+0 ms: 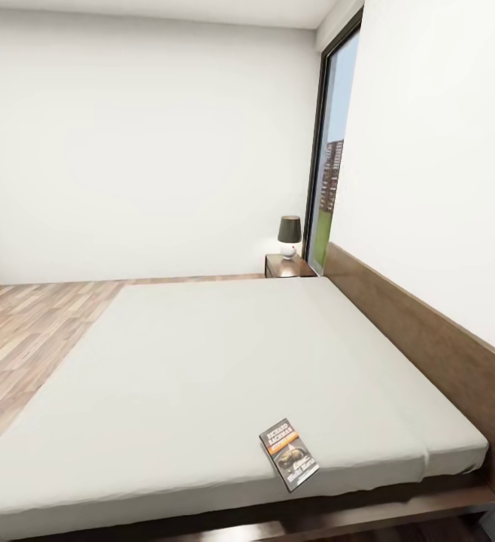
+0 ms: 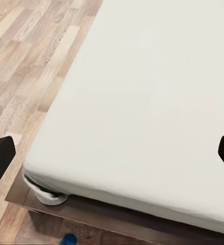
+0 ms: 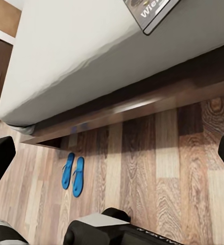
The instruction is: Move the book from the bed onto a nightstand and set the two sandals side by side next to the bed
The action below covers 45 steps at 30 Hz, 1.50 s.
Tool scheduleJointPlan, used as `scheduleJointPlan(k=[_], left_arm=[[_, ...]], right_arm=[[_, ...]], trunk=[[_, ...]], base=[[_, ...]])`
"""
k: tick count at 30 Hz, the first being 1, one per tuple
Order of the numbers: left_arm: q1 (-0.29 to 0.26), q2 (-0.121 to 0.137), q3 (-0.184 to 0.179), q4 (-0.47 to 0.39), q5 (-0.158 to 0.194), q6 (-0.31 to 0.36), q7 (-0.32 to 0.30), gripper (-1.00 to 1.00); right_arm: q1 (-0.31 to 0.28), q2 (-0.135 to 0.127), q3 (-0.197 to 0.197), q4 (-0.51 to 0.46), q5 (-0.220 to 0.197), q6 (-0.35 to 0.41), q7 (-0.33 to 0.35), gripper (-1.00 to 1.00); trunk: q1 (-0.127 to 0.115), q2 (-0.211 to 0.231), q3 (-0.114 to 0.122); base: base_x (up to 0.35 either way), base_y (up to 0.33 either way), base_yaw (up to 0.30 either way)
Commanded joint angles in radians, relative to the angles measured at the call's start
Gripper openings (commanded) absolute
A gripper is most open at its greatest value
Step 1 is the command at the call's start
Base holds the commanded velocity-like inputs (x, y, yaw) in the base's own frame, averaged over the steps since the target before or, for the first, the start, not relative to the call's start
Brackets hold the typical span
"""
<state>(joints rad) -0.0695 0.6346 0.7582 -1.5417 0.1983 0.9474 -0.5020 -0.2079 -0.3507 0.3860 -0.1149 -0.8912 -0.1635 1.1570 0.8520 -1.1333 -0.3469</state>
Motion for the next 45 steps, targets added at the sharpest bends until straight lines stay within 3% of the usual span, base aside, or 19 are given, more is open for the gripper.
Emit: scheduleJointPlan(k=[1, 9, 15, 21, 26, 45], left_arm=[[-0.001, 0.0, -0.004, 0.019, 0.002, -0.004, -0.003, 1.0], [0.003, 0.001, -0.021, 0.192, 0.001, -0.101, -0.001, 1.0], [0.007, 0.002, -0.024, 0.241, -0.012, -0.119, -0.001, 1.0], [0.008, 0.002, -0.024, 0.261, -0.083, -0.125, -0.003, 1.0], [0.007, 0.002, -0.023, 0.264, -0.117, -0.124, -0.005, 1.0], [0.006, 0.002, -0.022, 0.257, -0.129, -0.123, -0.003, 1.0]], right_arm=[[-0.001, 0.0, 0.008, 0.0, -0.006, -0.007, 0.001, 1.0], [-0.001, 0.002, 0.008, -0.004, -0.006, -0.007, -0.03, 1.0], [-0.001, 0.002, 0.008, -0.006, -0.006, -0.007, -0.047, 1.0], [-0.001, 0.002, 0.009, -0.006, -0.005, -0.007, -0.053, 1.0], [-0.001, 0.005, 0.01, -0.007, -0.004, -0.007, -0.055, 1.0], [-0.001, 0.01, 0.005, -0.006, -0.01, -0.005, -0.055, 1.0]], trunk=[[0.004, -0.008, -0.004], [0.035, -0.064, -0.03], [0.058, -0.106, -0.048], [0.081, -0.148, -0.067], [0.1, -0.183, -0.083], [0.173, -0.316, -0.142]], base=[[0.0, 0.0, 0.0], [0.0, 0.0, 0.0], [0.0, 0.0, 0.0], [0.0, 0.0, 0.0], [0.0, 0.0, 0.0], [0.0, 0.0, 0.0]])
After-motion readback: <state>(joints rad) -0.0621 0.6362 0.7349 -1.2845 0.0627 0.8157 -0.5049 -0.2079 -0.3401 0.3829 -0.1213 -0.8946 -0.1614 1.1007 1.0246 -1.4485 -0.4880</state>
